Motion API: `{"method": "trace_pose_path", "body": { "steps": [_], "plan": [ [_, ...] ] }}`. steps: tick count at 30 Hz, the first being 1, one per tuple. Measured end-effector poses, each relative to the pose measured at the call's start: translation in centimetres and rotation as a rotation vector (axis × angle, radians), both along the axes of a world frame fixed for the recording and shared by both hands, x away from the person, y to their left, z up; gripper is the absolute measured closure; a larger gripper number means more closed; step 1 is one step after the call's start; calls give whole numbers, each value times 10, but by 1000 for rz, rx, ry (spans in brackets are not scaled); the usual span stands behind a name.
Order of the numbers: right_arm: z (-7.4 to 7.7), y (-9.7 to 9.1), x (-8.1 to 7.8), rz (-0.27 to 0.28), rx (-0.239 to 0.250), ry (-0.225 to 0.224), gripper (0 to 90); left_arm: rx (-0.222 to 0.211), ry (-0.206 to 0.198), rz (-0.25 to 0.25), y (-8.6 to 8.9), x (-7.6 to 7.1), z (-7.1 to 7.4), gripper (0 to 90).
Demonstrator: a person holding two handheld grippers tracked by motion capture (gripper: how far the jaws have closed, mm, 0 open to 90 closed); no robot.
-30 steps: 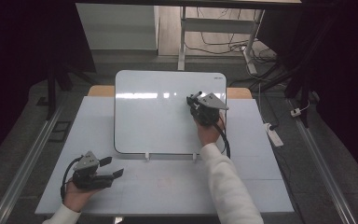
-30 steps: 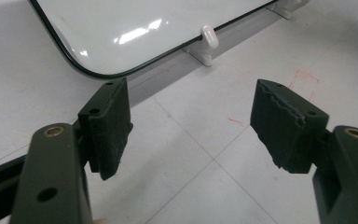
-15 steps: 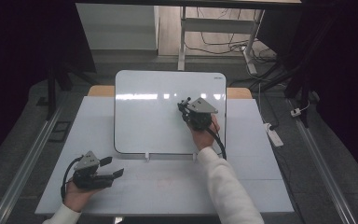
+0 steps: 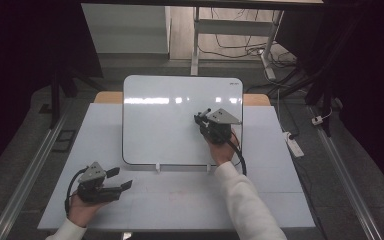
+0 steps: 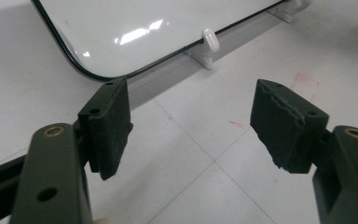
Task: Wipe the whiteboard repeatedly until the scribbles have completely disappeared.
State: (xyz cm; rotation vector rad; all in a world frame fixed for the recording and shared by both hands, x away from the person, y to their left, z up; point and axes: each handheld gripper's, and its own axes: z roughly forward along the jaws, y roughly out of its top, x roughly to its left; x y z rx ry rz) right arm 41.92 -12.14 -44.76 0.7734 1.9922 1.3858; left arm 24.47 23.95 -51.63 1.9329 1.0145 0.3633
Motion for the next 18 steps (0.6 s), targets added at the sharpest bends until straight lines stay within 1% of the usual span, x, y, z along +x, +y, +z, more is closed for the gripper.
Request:
{"method": "trace_pose_path", "body": {
  "steps": [1,2,4,7,9,11,13,16,18],
  "plan": [
    [0,0,-3,25,-25,8,774,0,-4,1,0,1,0,292],
    [-1,0,-8,56,-30,19,774,-1,-10,4,0,1,1,293],
    [-2,-4,-18,116,-12,52,774,-10,-29,11,-1,1,5,298],
    [-7,-9,-34,190,-3,123,773,-26,-65,7,-7,1,14,311],
    [-12,-10,-46,243,11,165,773,-24,-98,-8,-14,2,22,317],
    [-15,-9,-58,284,5,193,773,-24,-125,-30,-23,2,30,321],
    [-17,-9,-68,319,-2,218,773,-20,-143,-52,-31,2,36,320],
    [-19,-10,-79,354,-8,249,772,-16,-155,-79,-42,4,43,319],
    [-21,-11,-86,372,-26,264,772,-17,-163,-101,-49,5,47,319]
  ]
}}
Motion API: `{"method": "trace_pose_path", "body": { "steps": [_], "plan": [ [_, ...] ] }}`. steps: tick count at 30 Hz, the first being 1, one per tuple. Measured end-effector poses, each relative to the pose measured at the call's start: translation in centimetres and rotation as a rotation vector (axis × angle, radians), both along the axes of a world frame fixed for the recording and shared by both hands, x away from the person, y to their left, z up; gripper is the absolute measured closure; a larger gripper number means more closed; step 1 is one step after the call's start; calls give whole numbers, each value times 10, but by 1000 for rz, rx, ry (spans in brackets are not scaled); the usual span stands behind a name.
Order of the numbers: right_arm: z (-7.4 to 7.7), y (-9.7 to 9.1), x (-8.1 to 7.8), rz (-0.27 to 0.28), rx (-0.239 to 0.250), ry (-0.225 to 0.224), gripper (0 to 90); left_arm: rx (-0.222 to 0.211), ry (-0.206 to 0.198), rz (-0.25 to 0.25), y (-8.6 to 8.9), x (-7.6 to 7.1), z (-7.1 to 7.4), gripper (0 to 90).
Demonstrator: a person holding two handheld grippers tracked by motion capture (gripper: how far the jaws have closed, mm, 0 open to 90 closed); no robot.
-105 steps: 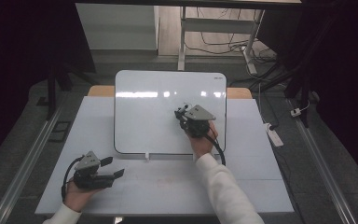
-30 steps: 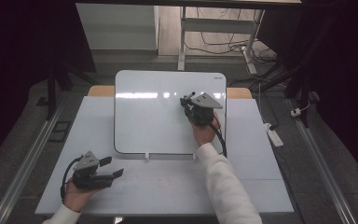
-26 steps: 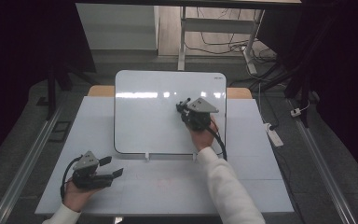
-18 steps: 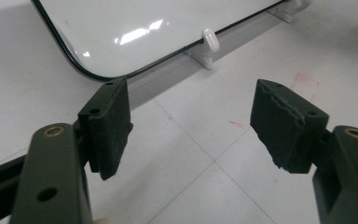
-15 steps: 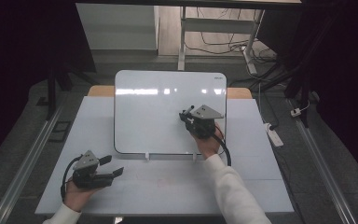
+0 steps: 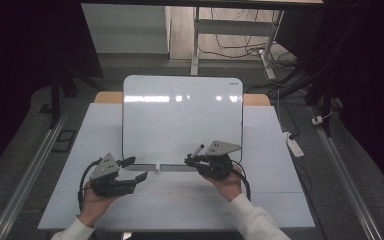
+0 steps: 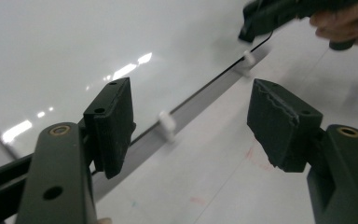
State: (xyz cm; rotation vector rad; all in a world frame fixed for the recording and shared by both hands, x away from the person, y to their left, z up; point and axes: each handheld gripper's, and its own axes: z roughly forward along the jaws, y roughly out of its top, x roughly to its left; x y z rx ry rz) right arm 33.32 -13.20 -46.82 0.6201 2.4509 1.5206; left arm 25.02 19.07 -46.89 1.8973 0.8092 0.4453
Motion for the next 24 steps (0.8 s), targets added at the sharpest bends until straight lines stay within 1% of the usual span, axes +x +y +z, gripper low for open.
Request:
{"method": "trace_pose_path", "body": {
  "steps": [3,5,8,11,14,19,21,24],
  "plan": [
    [-4,0,-7,25,-15,19,772,-5,-14,-32,-11,3,8,320],
    [-6,0,-10,36,-15,31,772,-19,-16,-54,-19,6,13,320],
    [-9,2,-12,50,-28,50,772,-36,-28,-86,-32,9,22,323],
    [-11,5,-14,68,-37,66,772,-41,-48,-124,-44,11,31,330],
    [-13,8,-17,87,-42,81,772,-50,-54,-151,-56,13,36,339],
    [-14,13,-21,116,-40,96,772,-66,-41,-196,-68,19,38,356],
    [-15,15,-22,127,-44,101,772,-76,-28,-216,-72,22,37,369],
    [-16,18,-22,138,-50,108,772,-93,2,-257,-76,28,34,414]
  ]
}}
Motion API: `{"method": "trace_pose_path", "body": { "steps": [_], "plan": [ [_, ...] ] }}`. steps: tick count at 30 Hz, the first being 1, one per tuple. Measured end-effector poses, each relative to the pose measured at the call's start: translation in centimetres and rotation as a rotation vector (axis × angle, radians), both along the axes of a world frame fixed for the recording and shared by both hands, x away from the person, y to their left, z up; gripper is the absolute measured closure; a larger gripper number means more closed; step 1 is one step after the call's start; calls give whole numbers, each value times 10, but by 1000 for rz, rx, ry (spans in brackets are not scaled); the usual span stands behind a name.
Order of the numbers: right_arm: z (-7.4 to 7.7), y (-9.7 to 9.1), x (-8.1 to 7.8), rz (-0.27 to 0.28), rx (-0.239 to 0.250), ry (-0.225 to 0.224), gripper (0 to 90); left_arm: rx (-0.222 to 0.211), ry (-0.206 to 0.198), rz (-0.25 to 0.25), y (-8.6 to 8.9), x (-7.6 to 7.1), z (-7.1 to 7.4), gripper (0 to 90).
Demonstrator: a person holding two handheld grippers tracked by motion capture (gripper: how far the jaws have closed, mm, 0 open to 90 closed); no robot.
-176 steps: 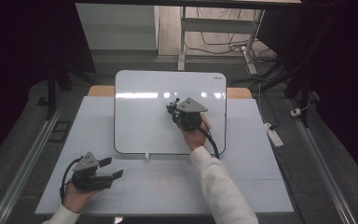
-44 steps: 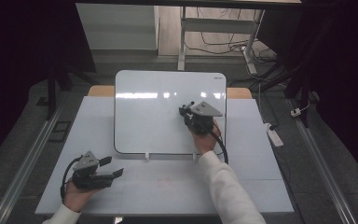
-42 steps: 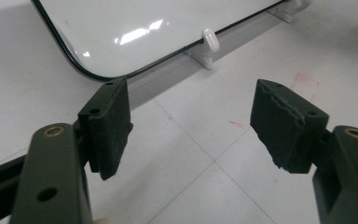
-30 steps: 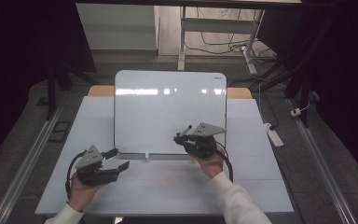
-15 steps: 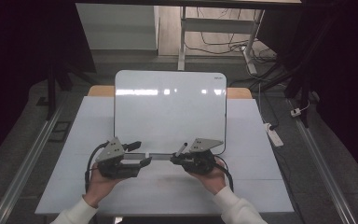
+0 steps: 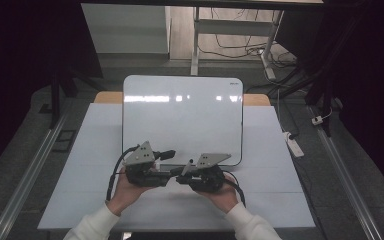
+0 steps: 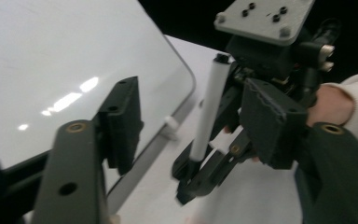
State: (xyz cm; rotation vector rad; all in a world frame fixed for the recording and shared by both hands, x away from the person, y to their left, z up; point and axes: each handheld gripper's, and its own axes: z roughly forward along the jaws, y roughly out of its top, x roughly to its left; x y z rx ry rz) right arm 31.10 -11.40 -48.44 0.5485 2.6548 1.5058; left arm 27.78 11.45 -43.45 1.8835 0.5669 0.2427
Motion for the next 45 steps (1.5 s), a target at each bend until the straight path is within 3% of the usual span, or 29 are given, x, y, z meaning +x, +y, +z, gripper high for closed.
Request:
{"method": "trace_pose_path", "body": {
  "steps": [5,9,13,16,20,23,26,29,33,40,45],
  "plan": [
    [-2,4,0,19,-16,23,771,-12,45,-80,-8,8,-5,527],
    [-5,6,1,37,-33,45,771,-12,57,-111,-13,12,-8,651],
    [-6,8,0,54,-48,58,771,1,47,-109,-14,13,-9,777],
    [-6,7,1,65,-50,81,770,21,26,-90,-14,13,-9,802],
    [-5,3,1,51,-43,85,761,-11,33,-59,-11,13,-8,807],
    [0,-3,-4,-26,-10,26,664,-17,17,-9,-11,13,-7,807],
    [5,-9,-18,-174,7,-113,612,-34,19,37,-14,15,-7,808],
    [7,-9,-36,-303,37,-217,598,-50,20,78,-21,19,-9,807],
    [9,-6,-51,-433,8,-334,595,-62,12,120,-34,22,-9,808],
    [7,-2,-47,-558,1,-366,618,-79,-10,171,-51,25,-8,807],
    [6,3,-44,-624,-27,-431,695,-96,-5,205,-58,27,-11,807]
  ]
}}
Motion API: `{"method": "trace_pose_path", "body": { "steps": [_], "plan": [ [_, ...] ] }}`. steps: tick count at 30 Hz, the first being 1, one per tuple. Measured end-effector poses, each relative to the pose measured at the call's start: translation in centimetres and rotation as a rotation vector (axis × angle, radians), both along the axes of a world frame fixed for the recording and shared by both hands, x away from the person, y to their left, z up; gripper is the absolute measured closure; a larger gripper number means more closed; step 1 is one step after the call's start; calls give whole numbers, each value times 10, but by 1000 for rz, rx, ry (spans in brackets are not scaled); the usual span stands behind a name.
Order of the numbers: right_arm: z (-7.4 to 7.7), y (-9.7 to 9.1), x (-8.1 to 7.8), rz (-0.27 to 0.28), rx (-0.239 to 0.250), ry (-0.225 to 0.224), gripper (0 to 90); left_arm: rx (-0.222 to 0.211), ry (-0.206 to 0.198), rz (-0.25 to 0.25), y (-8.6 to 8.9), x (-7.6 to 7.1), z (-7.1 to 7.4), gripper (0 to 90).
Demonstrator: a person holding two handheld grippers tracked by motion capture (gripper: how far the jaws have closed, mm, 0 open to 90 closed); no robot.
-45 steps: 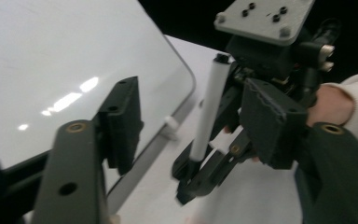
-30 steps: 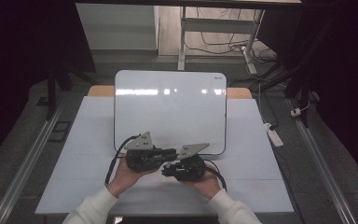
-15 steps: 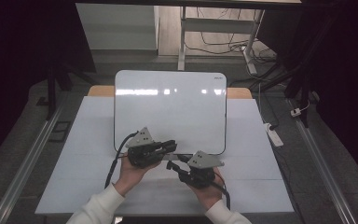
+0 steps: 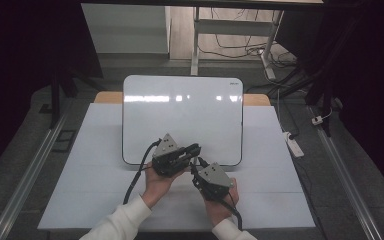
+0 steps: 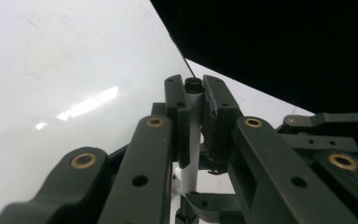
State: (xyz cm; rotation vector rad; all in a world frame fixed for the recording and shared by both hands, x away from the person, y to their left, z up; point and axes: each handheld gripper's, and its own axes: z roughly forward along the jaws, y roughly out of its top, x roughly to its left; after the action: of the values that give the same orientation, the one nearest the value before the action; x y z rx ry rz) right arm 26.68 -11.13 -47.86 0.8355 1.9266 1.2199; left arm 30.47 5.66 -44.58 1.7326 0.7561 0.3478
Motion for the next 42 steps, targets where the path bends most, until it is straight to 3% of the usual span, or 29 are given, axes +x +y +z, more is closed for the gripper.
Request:
{"method": "trace_pose_path", "body": {
  "steps": [6,11,15,18,26,30,34,42],
  "plan": [
    [-1,0,5,-47,-5,-16,759,-20,10,26,-4,0,-2,807],
    [3,-11,11,-25,15,0,807,-44,21,20,-3,-1,-2,791],
    [4,-16,11,-8,22,7,808,-47,23,9,3,-1,0,610],
    [8,-27,13,-20,48,23,808,-39,15,5,17,-4,3,545],
    [22,-68,24,-91,97,52,808,65,36,4,63,-23,0,462],
    [20,-82,33,-124,97,91,808,147,75,13,88,-36,-12,426],
    [15,-90,43,-152,97,131,808,201,120,27,108,-46,-24,380],
    [11,-93,69,-174,79,210,808,239,197,103,152,-64,-45,314]
  ]
}}
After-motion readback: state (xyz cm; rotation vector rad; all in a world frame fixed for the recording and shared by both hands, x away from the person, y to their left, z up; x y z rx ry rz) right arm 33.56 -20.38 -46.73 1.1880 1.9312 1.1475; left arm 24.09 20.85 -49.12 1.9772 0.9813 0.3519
